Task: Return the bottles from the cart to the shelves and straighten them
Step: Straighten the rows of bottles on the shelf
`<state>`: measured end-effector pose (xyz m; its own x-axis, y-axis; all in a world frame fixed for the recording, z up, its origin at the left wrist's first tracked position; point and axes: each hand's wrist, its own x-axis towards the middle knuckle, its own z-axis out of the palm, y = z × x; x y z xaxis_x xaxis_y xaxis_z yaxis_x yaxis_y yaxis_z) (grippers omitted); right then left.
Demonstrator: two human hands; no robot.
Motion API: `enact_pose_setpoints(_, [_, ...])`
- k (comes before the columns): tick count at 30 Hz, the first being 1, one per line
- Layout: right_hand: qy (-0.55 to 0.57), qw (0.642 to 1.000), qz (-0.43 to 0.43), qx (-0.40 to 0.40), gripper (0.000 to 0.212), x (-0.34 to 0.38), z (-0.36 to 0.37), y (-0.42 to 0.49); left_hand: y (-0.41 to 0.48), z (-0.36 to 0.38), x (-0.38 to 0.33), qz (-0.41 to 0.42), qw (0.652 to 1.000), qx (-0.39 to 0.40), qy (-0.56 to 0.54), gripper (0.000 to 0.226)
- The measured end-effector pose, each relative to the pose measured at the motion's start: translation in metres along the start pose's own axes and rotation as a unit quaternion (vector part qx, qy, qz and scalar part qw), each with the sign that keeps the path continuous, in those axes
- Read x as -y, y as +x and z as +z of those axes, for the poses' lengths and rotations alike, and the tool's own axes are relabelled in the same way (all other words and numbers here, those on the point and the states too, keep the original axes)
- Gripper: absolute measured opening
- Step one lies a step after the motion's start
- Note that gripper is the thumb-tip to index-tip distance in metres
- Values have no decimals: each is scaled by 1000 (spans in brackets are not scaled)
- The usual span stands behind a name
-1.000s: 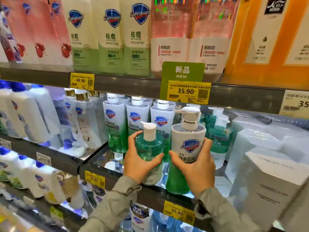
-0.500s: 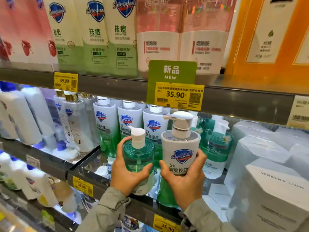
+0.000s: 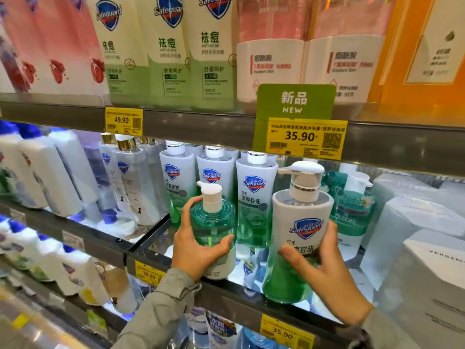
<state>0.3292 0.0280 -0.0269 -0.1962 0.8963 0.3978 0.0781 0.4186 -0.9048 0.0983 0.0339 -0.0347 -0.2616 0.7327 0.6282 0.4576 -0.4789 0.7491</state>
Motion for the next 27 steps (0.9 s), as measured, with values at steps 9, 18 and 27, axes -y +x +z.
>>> enact_pose_setpoints(9, [-70, 994, 28, 79, 83, -15, -4, -5, 4, -15, 10, -23, 999, -43, 21, 75])
enact_pose_setpoints(18, [-77, 991, 11, 112, 87, -23, 45, 22, -5, -30, 4, -9, 976, -217, -25, 77])
enact_pose_setpoints(27, [-116, 986, -7, 123, 93, -28, 81, 47, 19, -71, 10, -14, 982, -188, -9, 75])
